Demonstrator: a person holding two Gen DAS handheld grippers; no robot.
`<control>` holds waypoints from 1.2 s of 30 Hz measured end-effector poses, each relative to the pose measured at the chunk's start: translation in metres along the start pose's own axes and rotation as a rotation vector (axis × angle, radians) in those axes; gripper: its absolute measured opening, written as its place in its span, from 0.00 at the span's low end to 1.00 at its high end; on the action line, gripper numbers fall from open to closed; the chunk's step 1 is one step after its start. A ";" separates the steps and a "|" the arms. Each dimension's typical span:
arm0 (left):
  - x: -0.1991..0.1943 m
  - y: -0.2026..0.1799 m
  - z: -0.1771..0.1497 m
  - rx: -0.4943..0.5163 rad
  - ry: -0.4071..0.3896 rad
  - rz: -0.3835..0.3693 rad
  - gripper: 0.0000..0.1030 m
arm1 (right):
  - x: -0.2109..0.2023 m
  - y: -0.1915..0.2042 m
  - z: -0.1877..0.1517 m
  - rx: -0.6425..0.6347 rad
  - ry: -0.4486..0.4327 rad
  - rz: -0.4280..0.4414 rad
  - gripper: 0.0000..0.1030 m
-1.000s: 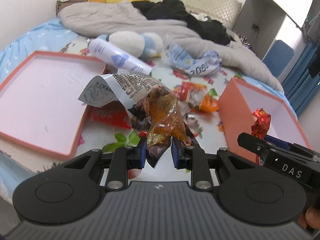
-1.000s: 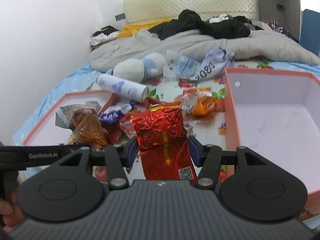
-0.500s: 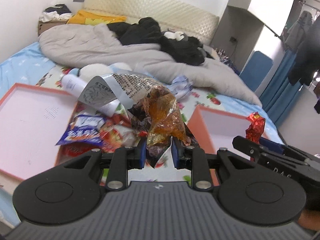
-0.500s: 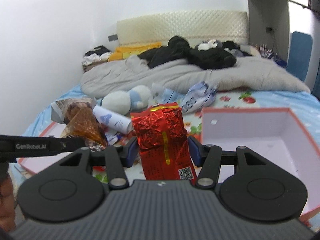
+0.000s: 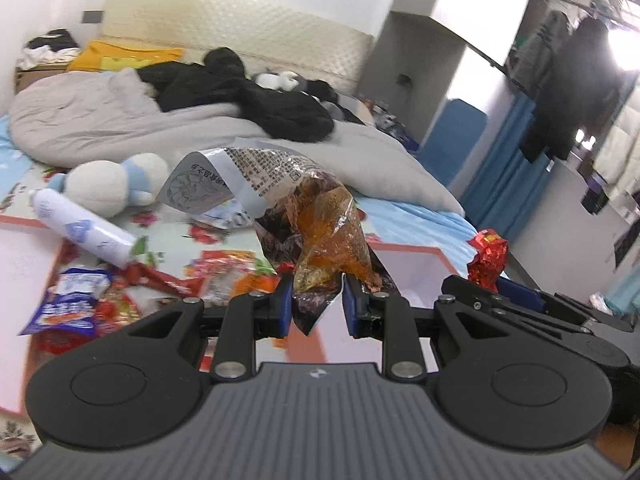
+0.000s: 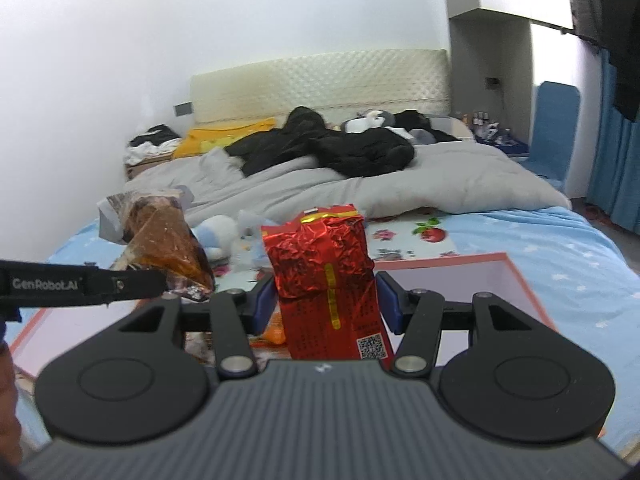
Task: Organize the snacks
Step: 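Carry the red candy with the right gripper and drop it into the deep box, then release the clear snack bag from the left gripper into the deep box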
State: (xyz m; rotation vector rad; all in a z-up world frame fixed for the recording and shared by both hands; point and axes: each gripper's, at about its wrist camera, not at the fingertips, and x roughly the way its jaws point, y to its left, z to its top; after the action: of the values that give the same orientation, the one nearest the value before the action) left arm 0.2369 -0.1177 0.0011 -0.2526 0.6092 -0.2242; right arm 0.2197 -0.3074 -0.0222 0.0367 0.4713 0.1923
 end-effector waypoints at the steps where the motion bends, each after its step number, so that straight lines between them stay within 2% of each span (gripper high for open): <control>1: 0.007 -0.006 -0.002 0.007 0.011 -0.006 0.28 | 0.003 -0.005 -0.002 0.000 0.006 -0.011 0.54; 7: 0.051 -0.027 -0.020 0.040 0.117 -0.023 0.28 | 0.022 -0.044 -0.021 0.052 0.082 -0.035 0.54; 15: 0.103 -0.034 -0.037 0.058 0.230 -0.026 0.29 | 0.051 -0.068 -0.047 0.058 0.194 -0.064 0.55; 19: 0.119 -0.037 -0.045 0.062 0.273 -0.032 0.29 | 0.063 -0.078 -0.063 0.081 0.242 -0.071 0.55; 25: 0.129 -0.038 -0.047 0.051 0.293 -0.020 0.30 | 0.079 -0.085 -0.078 0.094 0.295 -0.079 0.55; 26: 0.129 -0.038 -0.048 0.054 0.296 -0.017 0.33 | 0.080 -0.086 -0.080 0.099 0.300 -0.083 0.55; 27: 0.131 -0.038 -0.049 0.058 0.301 -0.017 0.44 | 0.080 -0.088 -0.081 0.108 0.303 -0.091 0.57; 29: 0.131 -0.037 -0.049 0.055 0.314 -0.014 0.56 | 0.081 -0.093 -0.082 0.131 0.307 -0.101 0.57; 30: 0.130 -0.036 -0.049 0.047 0.311 -0.009 0.62 | 0.080 -0.094 -0.082 0.138 0.309 -0.102 0.63; 32: 0.127 -0.035 -0.048 0.040 0.300 -0.010 0.66 | 0.078 -0.095 -0.082 0.139 0.303 -0.106 0.75; 36: 0.115 -0.034 -0.041 0.044 0.271 -0.021 0.66 | 0.070 -0.097 -0.078 0.168 0.280 -0.095 0.76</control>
State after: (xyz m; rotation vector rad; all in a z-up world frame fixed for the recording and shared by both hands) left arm 0.2995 -0.1891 -0.0824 -0.1875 0.8693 -0.2943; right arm 0.2622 -0.3899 -0.1306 0.1530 0.7666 0.0635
